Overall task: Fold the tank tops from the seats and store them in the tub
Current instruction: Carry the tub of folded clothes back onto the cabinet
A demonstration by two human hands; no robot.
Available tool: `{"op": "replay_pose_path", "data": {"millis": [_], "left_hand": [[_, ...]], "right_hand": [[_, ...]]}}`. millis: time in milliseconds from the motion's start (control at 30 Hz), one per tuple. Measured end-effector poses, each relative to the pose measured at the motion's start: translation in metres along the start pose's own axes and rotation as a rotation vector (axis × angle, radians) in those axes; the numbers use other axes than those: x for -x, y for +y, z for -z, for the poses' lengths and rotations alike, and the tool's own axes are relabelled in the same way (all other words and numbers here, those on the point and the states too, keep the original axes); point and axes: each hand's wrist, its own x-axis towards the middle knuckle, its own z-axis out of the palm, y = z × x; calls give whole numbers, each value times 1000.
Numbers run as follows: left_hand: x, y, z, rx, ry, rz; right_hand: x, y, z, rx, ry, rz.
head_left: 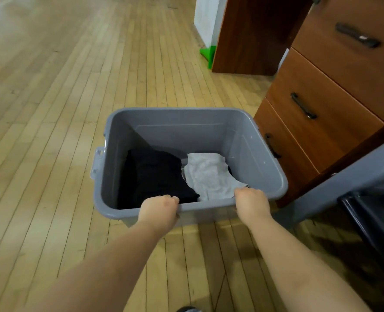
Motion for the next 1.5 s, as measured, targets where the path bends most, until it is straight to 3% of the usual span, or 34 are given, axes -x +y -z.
{"op": "replay_pose_path", "data": {"millis": [200,567,1067,1500], "left_hand": [[-4,-2,14,-79,-10,68],[39,-2,150,-179,-104,138],[147,-29,480,-117,17,127],[113,-86,713,-164,140,61]], "right_hand": [[-11,4,14,106,-72,166],[20,37,144,76,3,302],[79,81,478,159,86,334],[36,101,706,161,203,251]]}}
